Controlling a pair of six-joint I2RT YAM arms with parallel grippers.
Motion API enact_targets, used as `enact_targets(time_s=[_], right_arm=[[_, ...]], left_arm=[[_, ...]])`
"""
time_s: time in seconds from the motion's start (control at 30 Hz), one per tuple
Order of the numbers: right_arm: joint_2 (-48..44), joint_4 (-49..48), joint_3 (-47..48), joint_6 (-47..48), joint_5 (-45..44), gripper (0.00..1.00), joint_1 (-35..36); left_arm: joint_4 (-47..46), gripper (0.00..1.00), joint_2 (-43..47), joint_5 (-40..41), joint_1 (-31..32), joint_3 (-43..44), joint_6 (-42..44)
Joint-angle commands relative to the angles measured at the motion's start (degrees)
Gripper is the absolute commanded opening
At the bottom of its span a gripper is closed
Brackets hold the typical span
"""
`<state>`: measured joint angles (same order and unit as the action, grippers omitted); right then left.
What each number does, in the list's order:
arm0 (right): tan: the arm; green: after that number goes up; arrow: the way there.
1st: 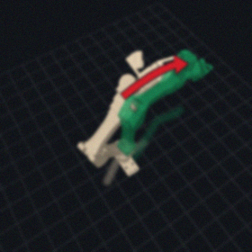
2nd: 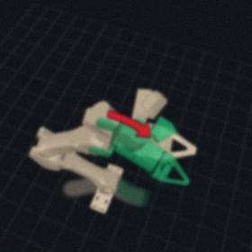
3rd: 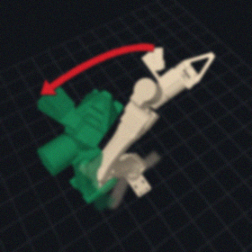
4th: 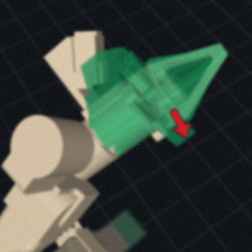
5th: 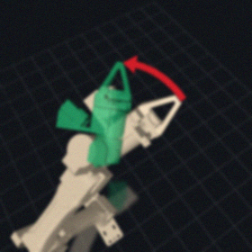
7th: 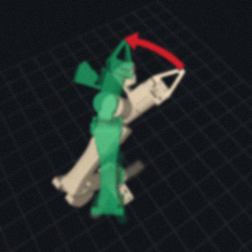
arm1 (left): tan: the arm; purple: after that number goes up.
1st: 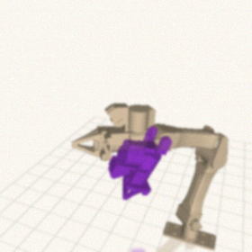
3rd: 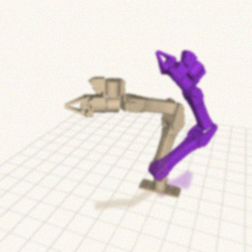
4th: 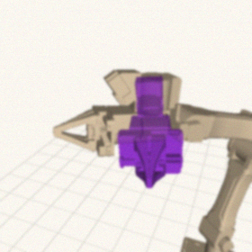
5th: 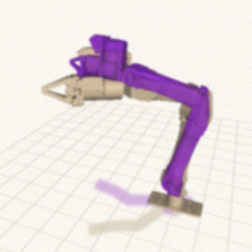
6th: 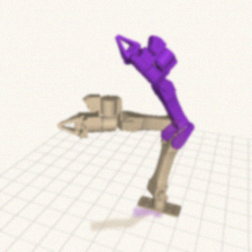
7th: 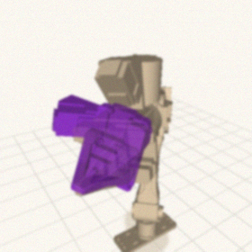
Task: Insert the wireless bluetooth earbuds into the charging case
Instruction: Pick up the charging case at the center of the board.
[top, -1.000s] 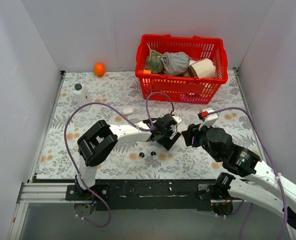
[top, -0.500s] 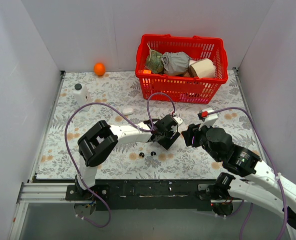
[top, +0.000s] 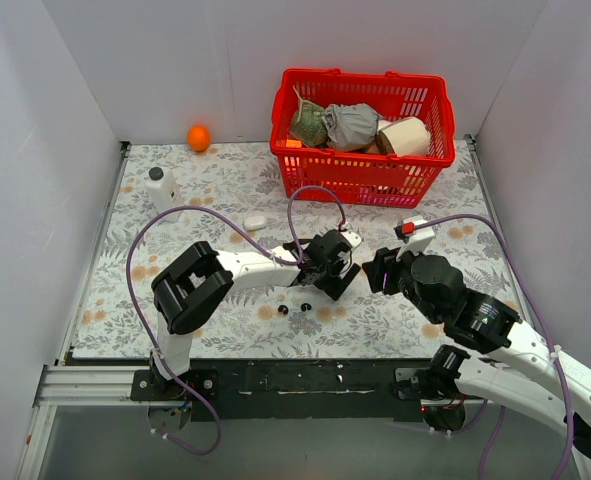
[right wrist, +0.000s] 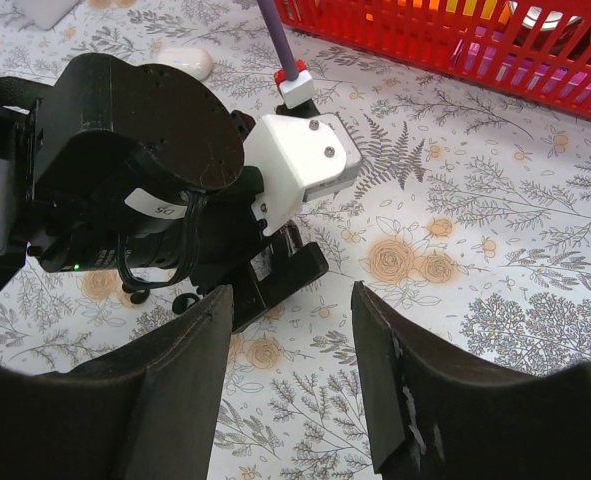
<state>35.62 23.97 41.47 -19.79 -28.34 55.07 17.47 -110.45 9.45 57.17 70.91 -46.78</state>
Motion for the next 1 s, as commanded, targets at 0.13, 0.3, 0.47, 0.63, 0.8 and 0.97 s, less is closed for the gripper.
enact_targets(time_s=[0.13, 0.3, 0.47, 0.63, 0.8, 0.97], right_arm=[[-0.5, -0.1, 1.9, -0.8, -0.6, 0.59, -0.3], [-0.3, -0.3, 1.9, -0.8, -0.7, 0.59, -0.3], [0.0, -0.4, 2.1, -0.5, -0.8, 0.59, -0.3], [0.0, -0.3, 2.2, -0.4, -1.0, 0.59, -0.3], [0.2, -0.6, 2.5, -0.4, -0.8, 0.59, -0.3], [0.9, -0.6, 4.0, -0.4, -0.4, 0.59, -0.3]], left_arm=[[2.4, 0.97, -1.1, 2.1, 0.0, 0.5, -0.5], [2.6, 0.94, -2.2, 1.2, 0.0, 2.3, -0.3], [2.8, 0.86, -2.8, 0.0, 0.0, 2.6, 0.1], [2.8, 0.71, -2.1, -0.6, 0.0, 1.1, 0.5], [2.3, 0.54, -0.5, -1.2, -0.1, -0.3, 1.2], [-0.7, 0.12, 3.0, -1.4, -0.6, -3.0, 1.7]])
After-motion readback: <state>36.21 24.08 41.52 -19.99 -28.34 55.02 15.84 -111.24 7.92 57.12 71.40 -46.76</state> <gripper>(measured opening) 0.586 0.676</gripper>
